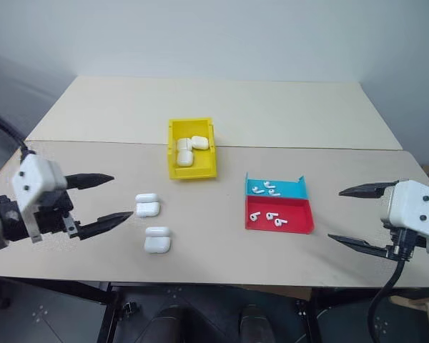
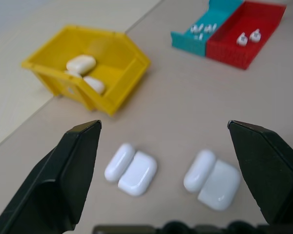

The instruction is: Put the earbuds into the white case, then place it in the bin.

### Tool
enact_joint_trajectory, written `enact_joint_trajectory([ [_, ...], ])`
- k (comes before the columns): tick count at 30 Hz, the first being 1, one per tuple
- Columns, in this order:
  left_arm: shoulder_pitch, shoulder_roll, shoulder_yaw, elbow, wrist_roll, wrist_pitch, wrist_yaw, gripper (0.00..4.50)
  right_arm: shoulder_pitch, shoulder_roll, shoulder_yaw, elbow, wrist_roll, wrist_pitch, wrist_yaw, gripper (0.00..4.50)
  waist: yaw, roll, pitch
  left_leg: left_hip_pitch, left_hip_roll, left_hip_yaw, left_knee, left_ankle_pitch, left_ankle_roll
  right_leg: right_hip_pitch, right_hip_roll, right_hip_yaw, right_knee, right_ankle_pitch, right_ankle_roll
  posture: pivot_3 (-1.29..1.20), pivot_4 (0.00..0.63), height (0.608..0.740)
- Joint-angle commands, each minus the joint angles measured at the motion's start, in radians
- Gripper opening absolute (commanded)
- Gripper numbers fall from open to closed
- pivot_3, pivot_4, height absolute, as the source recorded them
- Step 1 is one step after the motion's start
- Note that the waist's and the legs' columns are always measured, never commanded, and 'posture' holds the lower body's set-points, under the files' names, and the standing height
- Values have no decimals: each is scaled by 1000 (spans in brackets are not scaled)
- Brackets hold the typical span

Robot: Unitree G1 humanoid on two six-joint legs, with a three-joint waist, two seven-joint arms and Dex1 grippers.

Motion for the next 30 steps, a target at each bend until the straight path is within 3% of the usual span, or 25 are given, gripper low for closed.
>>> enact_joint_trajectory([
  [1,-106,48,-58,-59,-72,203,149,4500,10,-1,-51,-40,2,32,-15,4473,0,-1,0,0,0,-1,0,0,0,0,0,0,0,0,0,0,150,740],
  [3,-223,14,-118,-36,-120,387,242,4500,18,1,-55,-52,2,46,-19,4473,-2,-1,0,2,0,0,0,0,0,2,0,0,0,0,0,0,150,740],
  [6,-404,-118,-179,-6,-146,671,396,4500,29,3,-68,-74,10,74,-25,4473,-1,-1,0,4,-1,-1,0,0,0,5,0,0,0,0,1,0,150,740],
  [12,-478,-254,-186,115,-377,715,830,4500,36,-3,-57,-84,2,105,-35,4473,-9,-4,-1,4,-1,-1,0,0,0,5,0,0,0,0,1,0,150,740],
  [15,-533,-261,-203,221,-589,715,1095,4500,13,-20,-34,-75,6,118,-47,4473,-6,-4,-1,5,-1,-2,0,0,0,5,0,0,0,0,0,0,150,740],
  [17,-549,-71,-388,314,-1033,454,1438,4500,-15,-32,3,-58,-4,124,-67,4473,-8,-8,0,5,-1,-2,0,0,0,5,-1,0,1,0,0,0,150,740],
  [19,-560,22,-514,343,-1209,304,1594,4500,-37,-39,32,-47,-16,129,-85,4473,-8,-8,0,6,0,-2,-1,-1,-1,5,-1,1,1,0,0,0,150,740],
  [25,-554,-60,-589,332,-1211,95,1867,4500,-40,-29,55,-53,-26,146,-102,4473,16,-7,-1,5,-3,-1,-1,-1,-2,5,-3,1,0,0,1,0,150,740],
  [30,-563,-215,-591,347,-1211,38,2017,4500,-25,-19,58,-69,-30,154,-113,4473,27,-6,-1,5,-3,-1,-1,-1,-2,5,-3,1,-1,0,0,0,150,740],
])
